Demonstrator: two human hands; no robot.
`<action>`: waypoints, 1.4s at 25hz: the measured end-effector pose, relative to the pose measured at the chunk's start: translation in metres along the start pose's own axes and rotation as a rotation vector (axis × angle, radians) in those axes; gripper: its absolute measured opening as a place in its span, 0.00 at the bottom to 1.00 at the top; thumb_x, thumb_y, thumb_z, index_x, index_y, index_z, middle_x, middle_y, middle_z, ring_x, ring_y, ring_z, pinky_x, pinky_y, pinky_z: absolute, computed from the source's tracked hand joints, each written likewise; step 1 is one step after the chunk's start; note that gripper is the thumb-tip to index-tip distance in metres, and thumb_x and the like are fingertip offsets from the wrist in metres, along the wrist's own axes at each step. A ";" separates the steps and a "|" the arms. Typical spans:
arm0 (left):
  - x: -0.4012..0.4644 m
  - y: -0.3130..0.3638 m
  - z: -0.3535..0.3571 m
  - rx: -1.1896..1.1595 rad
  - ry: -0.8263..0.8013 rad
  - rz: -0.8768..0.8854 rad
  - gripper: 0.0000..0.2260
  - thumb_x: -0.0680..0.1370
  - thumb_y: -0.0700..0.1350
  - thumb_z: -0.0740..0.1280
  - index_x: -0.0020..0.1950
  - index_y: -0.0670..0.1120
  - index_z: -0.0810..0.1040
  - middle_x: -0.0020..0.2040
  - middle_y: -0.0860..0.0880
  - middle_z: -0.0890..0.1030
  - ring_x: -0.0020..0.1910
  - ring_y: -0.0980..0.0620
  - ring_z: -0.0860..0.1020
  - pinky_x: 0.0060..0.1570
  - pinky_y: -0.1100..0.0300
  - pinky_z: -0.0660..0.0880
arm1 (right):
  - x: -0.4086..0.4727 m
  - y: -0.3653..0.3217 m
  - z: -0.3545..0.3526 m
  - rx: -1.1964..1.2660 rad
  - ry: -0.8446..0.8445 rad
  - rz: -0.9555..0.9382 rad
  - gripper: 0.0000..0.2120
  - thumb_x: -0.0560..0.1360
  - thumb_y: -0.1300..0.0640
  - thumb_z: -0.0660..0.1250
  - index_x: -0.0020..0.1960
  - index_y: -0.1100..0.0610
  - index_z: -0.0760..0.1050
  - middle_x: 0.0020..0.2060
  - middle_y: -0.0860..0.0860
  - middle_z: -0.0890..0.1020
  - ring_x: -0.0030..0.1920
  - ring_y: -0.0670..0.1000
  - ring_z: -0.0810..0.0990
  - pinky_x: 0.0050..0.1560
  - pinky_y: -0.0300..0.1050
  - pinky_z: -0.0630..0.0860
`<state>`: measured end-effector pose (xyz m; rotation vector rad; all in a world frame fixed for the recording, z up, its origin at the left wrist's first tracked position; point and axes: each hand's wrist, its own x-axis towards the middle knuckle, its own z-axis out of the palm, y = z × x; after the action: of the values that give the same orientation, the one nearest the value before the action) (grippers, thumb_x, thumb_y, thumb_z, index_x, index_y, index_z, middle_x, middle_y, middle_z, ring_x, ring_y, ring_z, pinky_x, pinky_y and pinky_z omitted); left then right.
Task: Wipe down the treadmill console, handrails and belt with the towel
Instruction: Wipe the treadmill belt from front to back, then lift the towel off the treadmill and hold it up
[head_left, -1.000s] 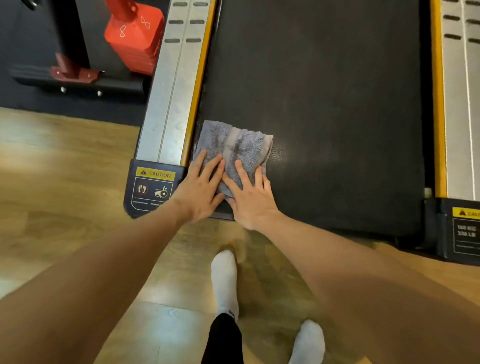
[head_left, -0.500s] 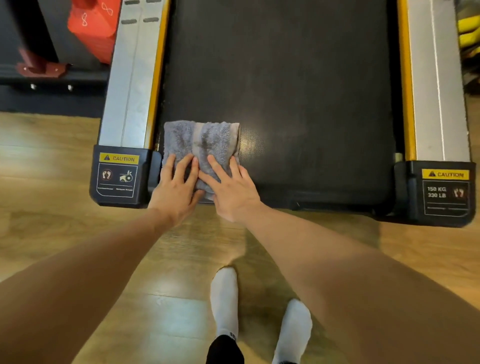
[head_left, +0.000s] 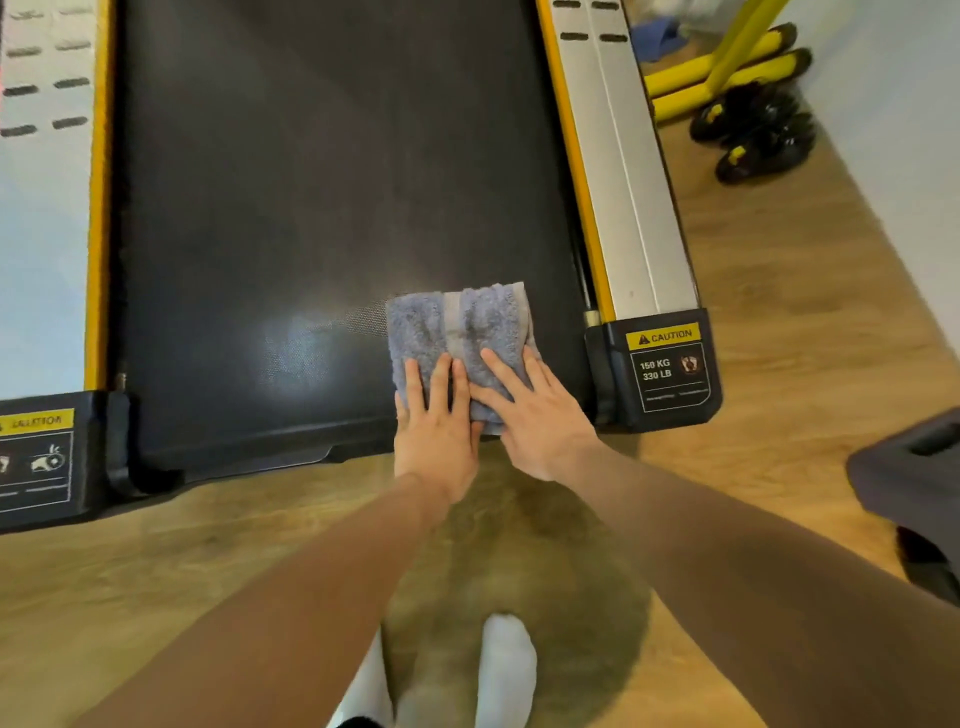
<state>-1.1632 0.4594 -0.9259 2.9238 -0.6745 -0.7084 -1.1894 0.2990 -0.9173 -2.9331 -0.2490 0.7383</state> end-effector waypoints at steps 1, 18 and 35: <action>0.006 0.020 -0.003 0.000 -0.012 0.039 0.32 0.85 0.56 0.51 0.81 0.44 0.38 0.82 0.45 0.43 0.79 0.33 0.38 0.78 0.37 0.48 | -0.010 0.018 0.001 0.007 -0.005 0.032 0.35 0.83 0.49 0.57 0.81 0.40 0.39 0.81 0.49 0.34 0.80 0.66 0.38 0.80 0.61 0.43; 0.124 -0.029 -0.109 -0.339 0.001 0.054 0.21 0.81 0.49 0.62 0.74 0.46 0.68 0.70 0.43 0.70 0.68 0.39 0.68 0.68 0.45 0.69 | 0.049 0.108 -0.110 0.400 0.089 0.291 0.30 0.78 0.46 0.67 0.78 0.48 0.62 0.75 0.52 0.68 0.74 0.60 0.63 0.70 0.60 0.66; 0.112 0.014 -0.256 -0.451 -0.131 0.230 0.06 0.76 0.42 0.74 0.48 0.52 0.78 0.46 0.52 0.80 0.48 0.51 0.79 0.47 0.60 0.72 | -0.013 0.112 -0.225 0.475 -0.060 0.373 0.03 0.80 0.56 0.69 0.51 0.53 0.75 0.48 0.52 0.79 0.49 0.52 0.77 0.45 0.45 0.70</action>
<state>-0.9643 0.3872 -0.7422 2.3650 -0.7342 -0.8948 -1.0784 0.1721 -0.7301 -2.5216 0.4250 0.7961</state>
